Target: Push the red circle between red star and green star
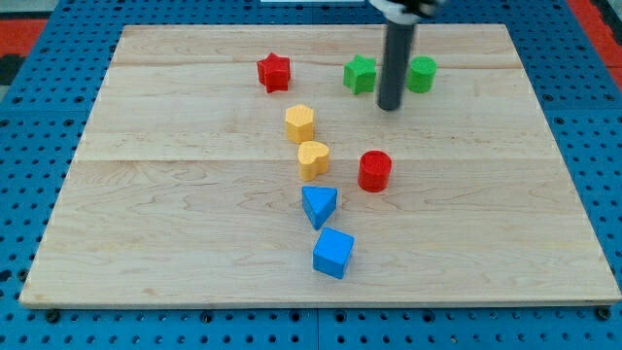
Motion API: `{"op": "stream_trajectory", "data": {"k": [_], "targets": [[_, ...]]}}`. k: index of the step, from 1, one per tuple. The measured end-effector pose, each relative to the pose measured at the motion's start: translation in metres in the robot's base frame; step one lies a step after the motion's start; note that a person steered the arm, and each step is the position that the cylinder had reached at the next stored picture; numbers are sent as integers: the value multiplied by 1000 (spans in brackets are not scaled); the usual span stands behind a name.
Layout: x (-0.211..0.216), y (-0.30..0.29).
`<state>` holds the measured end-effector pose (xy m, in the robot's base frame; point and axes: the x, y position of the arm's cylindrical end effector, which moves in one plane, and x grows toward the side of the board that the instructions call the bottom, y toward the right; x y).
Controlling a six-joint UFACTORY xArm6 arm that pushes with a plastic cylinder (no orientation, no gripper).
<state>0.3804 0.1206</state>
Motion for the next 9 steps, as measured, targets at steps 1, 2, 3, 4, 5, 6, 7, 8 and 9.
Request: {"op": "stream_trajectory", "data": {"k": [1,2,3,4,5,6,7,8,9], "targets": [[70,58],[143,32],[143,-34],[105,-70],[70,-78],[68,-60],[104,-59],[108,-44],[91,-44]]}}
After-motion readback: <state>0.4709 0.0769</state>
